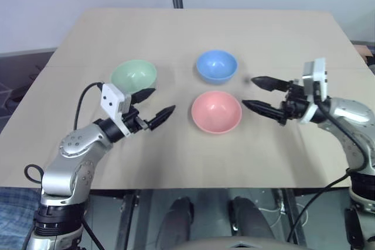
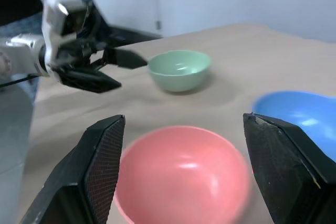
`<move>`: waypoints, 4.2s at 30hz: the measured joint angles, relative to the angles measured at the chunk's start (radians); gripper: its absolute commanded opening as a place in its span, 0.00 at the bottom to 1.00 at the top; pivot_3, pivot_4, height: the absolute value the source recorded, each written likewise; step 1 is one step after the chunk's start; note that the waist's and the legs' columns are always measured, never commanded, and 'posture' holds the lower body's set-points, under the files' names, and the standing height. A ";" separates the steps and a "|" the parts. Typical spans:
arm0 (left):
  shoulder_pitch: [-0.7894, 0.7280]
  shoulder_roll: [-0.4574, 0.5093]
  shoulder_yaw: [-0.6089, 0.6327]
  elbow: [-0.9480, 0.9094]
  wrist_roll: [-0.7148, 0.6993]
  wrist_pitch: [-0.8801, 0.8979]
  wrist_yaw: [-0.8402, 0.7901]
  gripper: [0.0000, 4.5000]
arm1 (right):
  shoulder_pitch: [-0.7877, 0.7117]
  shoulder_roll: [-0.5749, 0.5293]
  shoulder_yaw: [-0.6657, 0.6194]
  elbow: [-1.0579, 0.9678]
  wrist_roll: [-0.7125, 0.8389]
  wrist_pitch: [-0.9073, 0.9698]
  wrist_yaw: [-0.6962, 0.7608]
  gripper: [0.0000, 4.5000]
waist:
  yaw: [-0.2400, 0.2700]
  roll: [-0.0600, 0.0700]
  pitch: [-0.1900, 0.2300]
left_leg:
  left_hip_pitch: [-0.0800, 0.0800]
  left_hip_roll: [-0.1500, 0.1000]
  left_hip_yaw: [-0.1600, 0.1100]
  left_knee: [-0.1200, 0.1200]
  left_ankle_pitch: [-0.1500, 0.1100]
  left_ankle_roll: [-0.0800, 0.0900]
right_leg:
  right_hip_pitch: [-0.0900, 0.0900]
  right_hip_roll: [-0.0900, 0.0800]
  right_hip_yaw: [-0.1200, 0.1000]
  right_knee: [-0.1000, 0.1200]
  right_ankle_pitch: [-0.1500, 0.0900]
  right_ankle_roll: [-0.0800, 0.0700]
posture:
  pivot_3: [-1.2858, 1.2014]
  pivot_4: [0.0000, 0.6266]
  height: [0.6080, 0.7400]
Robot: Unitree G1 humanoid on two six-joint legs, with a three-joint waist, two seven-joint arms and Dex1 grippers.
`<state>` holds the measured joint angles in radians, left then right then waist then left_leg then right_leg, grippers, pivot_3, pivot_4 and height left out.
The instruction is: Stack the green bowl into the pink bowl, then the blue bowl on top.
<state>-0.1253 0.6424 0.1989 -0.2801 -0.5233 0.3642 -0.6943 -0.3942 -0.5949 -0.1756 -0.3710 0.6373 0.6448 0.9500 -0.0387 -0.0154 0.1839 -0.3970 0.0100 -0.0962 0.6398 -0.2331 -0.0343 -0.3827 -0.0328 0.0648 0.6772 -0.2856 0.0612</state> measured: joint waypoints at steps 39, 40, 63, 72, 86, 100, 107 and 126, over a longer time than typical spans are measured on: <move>-0.278 0.080 -0.122 0.586 0.406 -0.385 -0.079 0.01 | 0.035 -0.031 -0.106 -0.012 0.098 -0.103 -0.085 0.85 | 0.001 0.001 -0.001 | -0.001 -0.001 0.000 -0.002 0.000 0.000 | -0.002 -0.001 0.000 0.001 0.000 0.000 | 0.52 0.24 1.00; -0.278 0.075 -0.122 0.586 0.406 -0.385 -0.079 0.01 | 0.035 -0.031 -0.106 -0.012 0.098 -0.104 -0.085 0.85 | 0.001 0.001 -0.001 | -0.001 -0.001 0.000 -0.002 0.000 0.000 | -0.002 -0.001 0.000 0.001 0.000 0.000 | 0.52 0.24 1.00; -0.465 0.014 -0.218 0.349 0.215 -0.400 -0.418 0.01 | 0.036 -0.031 -0.075 -0.007 0.096 -0.126 -0.084 0.85 | -0.004 0.000 0.000 | -0.002 0.000 0.001 -0.001 0.000 0.000 | -0.002 -0.001 0.000 0.000 0.000 0.000 | 0.52 0.24 1.00; -0.472 0.074 -0.370 0.222 0.168 -0.494 -0.790 0.01 | 0.041 -0.030 -0.074 -0.008 0.095 -0.133 -0.086 0.85 | -0.003 0.000 0.000 | -0.001 0.000 0.001 -0.001 0.000 0.000 | -0.002 0.000 0.001 0.001 0.000 0.000 | 0.52 0.24 1.00; -0.512 0.008 -0.363 0.321 0.187 -0.570 -0.773 0.68 | 0.062 -0.036 -0.074 -0.013 0.095 -0.135 -0.087 0.85 | -0.002 0.000 0.000 | -0.002 0.000 0.001 0.000 0.000 0.000 | -0.002 0.000 0.000 0.001 0.000 0.000 | 0.52 0.24 1.00; -0.488 0.036 -0.004 0.354 -0.152 0.048 -0.383 0.68 | -0.011 -0.064 0.041 0.112 -0.060 -0.190 -0.077 0.85 | -0.005 0.000 0.001 | -0.001 0.000 0.000 0.002 0.000 0.000 | -0.002 0.001 0.000 0.002 0.000 0.000 | 0.52 0.24 1.00; -0.327 0.120 0.110 0.355 -0.200 0.157 -0.381 0.68 | -0.154 -0.038 0.154 0.288 -0.216 -0.252 -0.087 0.85 | -0.006 0.001 0.001 | -0.002 0.000 0.001 0.001 0.000 0.000 | -0.002 0.000 0.001 0.002 0.000 0.000 | 0.52 0.24 1.00; -0.128 0.180 0.266 0.244 -0.229 0.191 -0.349 0.68 | -0.707 0.286 0.517 0.979 -0.698 -0.547 -0.116 0.85 | -0.007 0.001 0.002 | -0.007 0.000 0.003 -0.003 0.002 -0.003 | -0.013 0.000 0.003 0.003 0.000 0.000 | 0.52 0.24 1.00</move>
<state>-0.2531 0.8223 0.4652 -0.0358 -0.7523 0.5547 -1.0431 -1.1010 -0.3093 0.3413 0.6083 -0.0608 0.0982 0.8338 -0.0460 -0.0140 0.1859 -0.4044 0.0105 -0.0929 0.6371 -0.2316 -0.0369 -0.3958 -0.0331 0.0676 0.6803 -0.2853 0.0608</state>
